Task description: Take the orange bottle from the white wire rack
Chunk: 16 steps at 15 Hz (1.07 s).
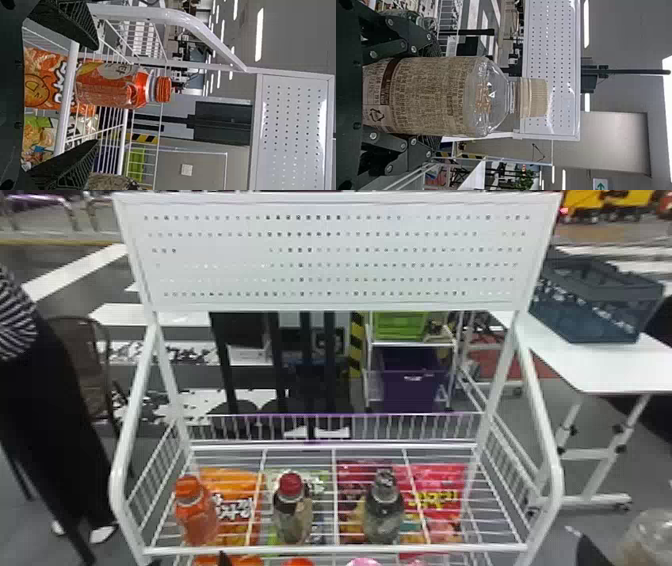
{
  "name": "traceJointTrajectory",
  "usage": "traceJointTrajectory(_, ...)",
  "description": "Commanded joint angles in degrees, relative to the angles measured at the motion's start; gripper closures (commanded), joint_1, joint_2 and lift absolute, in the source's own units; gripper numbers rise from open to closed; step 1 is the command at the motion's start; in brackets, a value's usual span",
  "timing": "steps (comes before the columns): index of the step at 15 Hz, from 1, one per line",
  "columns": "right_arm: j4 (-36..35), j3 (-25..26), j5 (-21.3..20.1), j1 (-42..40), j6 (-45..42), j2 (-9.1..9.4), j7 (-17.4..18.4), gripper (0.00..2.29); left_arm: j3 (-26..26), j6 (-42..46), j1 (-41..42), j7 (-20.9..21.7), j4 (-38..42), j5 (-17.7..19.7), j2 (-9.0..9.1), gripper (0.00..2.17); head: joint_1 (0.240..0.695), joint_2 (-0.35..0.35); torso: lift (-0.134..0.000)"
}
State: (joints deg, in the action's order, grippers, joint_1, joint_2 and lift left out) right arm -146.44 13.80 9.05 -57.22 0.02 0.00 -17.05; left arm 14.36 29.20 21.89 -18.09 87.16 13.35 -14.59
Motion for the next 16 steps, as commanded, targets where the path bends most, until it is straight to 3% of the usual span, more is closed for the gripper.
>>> traceJointTrajectory(1, 0.10, 0.09, 0.00, -0.26, -0.77, 0.05, 0.00, 1.16, 0.67, -0.16, -3.61, -0.02, -3.75, 0.01, 0.09, 0.04, 0.499, 0.000, 0.000)
traceJointTrajectory(15, -0.95, 1.23, -0.09, -0.70, 0.11, 0.05, 0.00, 1.16, 0.76, -1.39, -16.18, 1.91, -14.56, 2.03, -0.26, 0.05, 0.499, 0.000, 0.000)
traceJointTrajectory(16, -0.95, 1.41, -0.09, -0.70, 0.46, 0.05, 0.00, 1.16, 0.76, -1.39, -16.44, 1.91, -14.91, 2.12, -0.26, 0.17, 0.499, 0.000, 0.000)
